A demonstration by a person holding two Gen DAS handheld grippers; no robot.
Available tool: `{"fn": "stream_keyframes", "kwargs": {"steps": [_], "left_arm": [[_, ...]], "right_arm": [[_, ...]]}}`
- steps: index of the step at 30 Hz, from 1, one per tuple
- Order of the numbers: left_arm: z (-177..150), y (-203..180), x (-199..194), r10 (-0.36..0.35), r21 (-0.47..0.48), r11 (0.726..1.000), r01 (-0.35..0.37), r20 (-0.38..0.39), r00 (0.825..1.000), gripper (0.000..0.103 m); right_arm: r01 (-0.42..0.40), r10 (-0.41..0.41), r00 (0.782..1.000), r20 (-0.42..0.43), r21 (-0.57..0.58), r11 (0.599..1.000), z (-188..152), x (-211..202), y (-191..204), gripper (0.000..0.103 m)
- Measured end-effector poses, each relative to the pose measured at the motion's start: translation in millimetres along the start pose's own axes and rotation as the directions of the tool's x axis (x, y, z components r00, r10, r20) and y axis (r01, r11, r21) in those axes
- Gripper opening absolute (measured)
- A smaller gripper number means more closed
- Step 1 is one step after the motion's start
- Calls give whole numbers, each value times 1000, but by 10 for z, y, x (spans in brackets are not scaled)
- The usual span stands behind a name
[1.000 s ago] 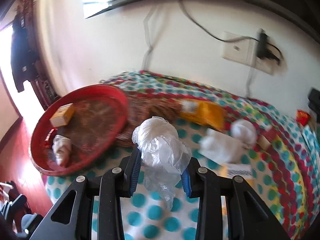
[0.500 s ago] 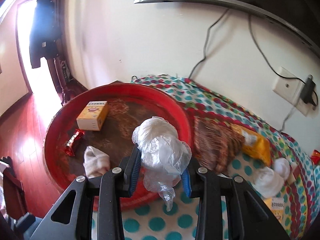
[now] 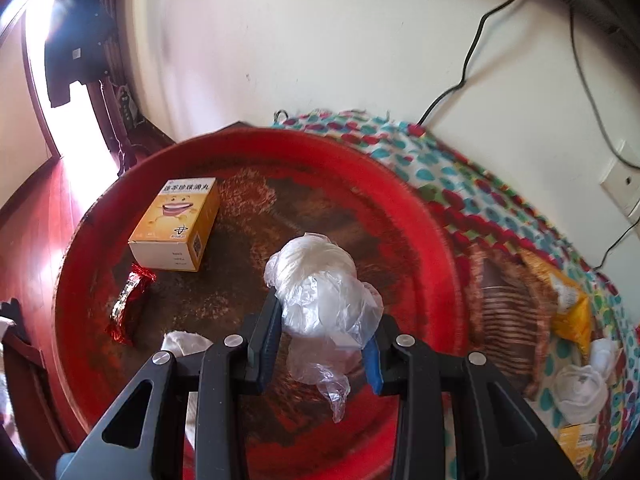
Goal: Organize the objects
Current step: 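Carry the plastic bag over the red tray and release it with the right gripper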
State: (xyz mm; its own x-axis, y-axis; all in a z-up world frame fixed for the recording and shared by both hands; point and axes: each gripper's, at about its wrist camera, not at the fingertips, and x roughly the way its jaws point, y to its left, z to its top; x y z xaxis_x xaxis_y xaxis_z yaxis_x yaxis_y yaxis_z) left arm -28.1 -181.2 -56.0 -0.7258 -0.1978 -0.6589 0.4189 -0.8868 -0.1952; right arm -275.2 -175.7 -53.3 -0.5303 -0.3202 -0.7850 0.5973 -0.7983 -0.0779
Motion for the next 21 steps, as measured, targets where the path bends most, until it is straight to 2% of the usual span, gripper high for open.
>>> {"fn": "stream_keyframes", "kwargs": {"steps": [13,17,18,20,21], "left_arm": [[-3,145,90,-17,-49,999,15,-30,999,79],[-8,153,116,-21,-49,999,19,-39,999,79],[-9,146,127,-28,-46,999,26,-43,999,79],[-11,130,111,-33,-44,999,31,-35,999,79],[-7,118,79,-44,-43,998,44,-18,999,79]], "right_arm": [[8,-8,997,-71,-1,1000,20,343,138,33],[-10,10,996,-93,4,1000,27,402,133,37],[-31,32,994,-102,12,999,33,404,117,41],[-58,60,995,-77,27,998,52,310,62,58],[-52,54,997,-48,30,998,63,227,29,73]]}}
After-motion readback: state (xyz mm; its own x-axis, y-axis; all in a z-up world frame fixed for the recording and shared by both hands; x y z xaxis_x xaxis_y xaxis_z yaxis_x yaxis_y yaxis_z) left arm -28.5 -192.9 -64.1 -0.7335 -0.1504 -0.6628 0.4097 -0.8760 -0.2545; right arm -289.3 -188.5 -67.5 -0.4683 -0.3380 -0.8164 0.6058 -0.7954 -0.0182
